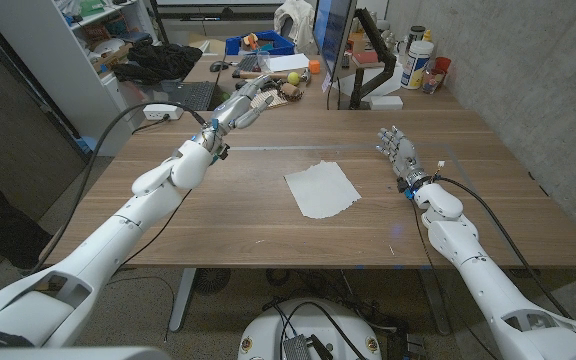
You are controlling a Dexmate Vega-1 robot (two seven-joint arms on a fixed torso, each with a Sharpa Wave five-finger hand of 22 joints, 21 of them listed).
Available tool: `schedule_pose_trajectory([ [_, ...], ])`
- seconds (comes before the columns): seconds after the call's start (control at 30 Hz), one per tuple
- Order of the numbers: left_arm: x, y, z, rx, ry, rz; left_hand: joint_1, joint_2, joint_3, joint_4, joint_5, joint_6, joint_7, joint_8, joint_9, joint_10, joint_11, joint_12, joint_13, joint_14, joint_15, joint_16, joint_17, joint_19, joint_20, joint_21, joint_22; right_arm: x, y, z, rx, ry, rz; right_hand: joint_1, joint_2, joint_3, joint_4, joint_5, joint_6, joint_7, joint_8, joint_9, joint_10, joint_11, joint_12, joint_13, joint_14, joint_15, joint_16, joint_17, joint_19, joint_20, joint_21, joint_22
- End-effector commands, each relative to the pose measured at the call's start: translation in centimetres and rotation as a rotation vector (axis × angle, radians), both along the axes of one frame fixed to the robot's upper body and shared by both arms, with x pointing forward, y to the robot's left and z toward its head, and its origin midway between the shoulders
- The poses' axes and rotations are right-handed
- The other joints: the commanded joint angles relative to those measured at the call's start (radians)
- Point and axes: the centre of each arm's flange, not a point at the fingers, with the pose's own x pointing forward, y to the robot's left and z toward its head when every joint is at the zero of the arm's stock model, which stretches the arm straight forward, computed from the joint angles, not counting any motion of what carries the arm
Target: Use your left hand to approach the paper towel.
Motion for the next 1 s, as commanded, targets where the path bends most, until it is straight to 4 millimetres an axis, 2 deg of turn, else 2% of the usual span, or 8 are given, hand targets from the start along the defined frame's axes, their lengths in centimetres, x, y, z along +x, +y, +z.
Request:
schedule_pose_trajectory([
  [0.03, -0.3, -0.9, 0.2, 0.072, -0.026, 0.016, 0.008, 0.045, 0.002, -0.004, 0.007, -0.033, -0.003, 0.001, 0.002, -0.066, -0.008, -0.002, 0.003, -0.083, -0.003, -0.001, 0.002, -0.199, 0.008, -0.007, 0.001, -0.2, 0.1, 0.0, -0.005, -0.011, 0.005, 0.011, 0.092, 0.007, 0.002, 0.004, 0.008, -0.001, 0.003, 0.004, 0.004, -0.003, 0.0, 0.005, 0.004, -0.029, 0.0, 0.004, 0.004, -0.076, -0.005, 0.002],
  [1.0, 0.7, -3.6, 1.7, 0.192, -0.03, -0.011, 0.006, 0.007, -0.019, -0.01, 0.009, -0.03, -0.026, -0.004, 0.002, -0.062, -0.016, -0.006, 0.003, -0.079, 0.004, -0.009, 0.002, -0.205, 0.022, -0.019, 0.001, -0.9, -0.4, 0.4, -0.029, -0.038, -0.001, 0.011, 0.092, 0.006, 0.002, 0.004, 0.012, -0.003, 0.004, 0.004, 0.005, -0.004, -0.001, 0.005, 0.004, -0.03, -0.001, 0.004, 0.006, -0.076, -0.014, 0.002],
])
